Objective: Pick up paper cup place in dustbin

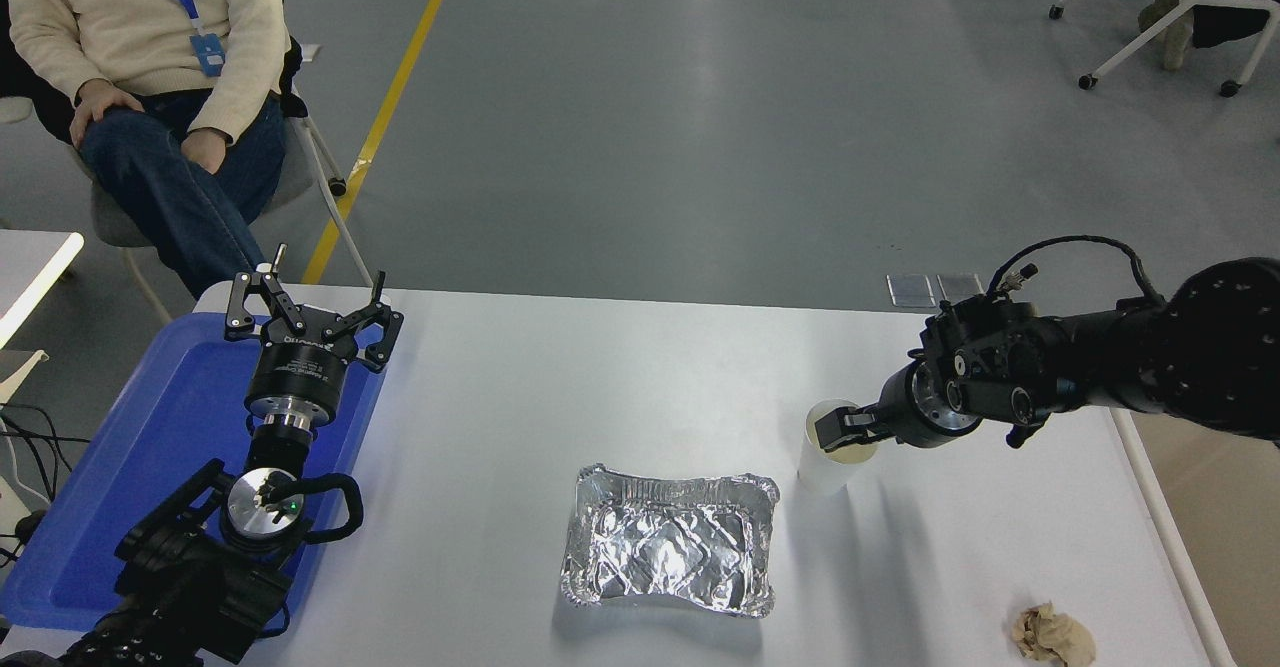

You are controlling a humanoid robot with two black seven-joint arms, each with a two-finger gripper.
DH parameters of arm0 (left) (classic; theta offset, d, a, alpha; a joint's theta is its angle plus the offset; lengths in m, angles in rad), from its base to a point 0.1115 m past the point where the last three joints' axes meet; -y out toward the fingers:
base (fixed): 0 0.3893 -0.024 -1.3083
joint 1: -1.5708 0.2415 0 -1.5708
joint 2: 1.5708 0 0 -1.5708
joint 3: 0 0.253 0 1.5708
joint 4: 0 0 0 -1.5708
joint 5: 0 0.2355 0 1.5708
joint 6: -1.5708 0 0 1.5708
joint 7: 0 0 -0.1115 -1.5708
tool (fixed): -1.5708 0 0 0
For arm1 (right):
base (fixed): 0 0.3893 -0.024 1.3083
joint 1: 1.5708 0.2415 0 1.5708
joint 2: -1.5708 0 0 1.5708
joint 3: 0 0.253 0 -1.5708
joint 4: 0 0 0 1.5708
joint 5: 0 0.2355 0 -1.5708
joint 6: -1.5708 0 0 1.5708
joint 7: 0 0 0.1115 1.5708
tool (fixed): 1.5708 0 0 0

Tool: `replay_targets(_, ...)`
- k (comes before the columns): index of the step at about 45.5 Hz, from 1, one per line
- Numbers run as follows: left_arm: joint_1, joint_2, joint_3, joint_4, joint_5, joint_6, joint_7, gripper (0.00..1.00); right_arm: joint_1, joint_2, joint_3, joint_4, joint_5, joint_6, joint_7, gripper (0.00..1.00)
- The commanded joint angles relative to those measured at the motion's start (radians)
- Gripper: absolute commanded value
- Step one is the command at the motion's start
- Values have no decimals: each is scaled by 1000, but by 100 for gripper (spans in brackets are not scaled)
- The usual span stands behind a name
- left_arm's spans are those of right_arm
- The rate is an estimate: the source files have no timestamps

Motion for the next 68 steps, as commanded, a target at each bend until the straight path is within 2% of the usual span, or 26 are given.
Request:
replay_targets(1, 0, 0, 0, 0, 0, 0, 0, 100, -7, -3, -2, 12, 0, 46, 0, 0)
replay_targets(15, 0, 0, 0, 0, 0, 0, 0, 100, 4, -24, 26, 6, 46, 78, 0, 0)
replay_targets(35, 0, 0, 0, 0, 0, 0, 0, 100, 44, -43, 18, 17, 41, 98, 2, 0)
replay_targets(68, 0, 0, 0, 0, 0, 0, 0, 100, 594, -248, -57, 311, 26, 474, 3, 0)
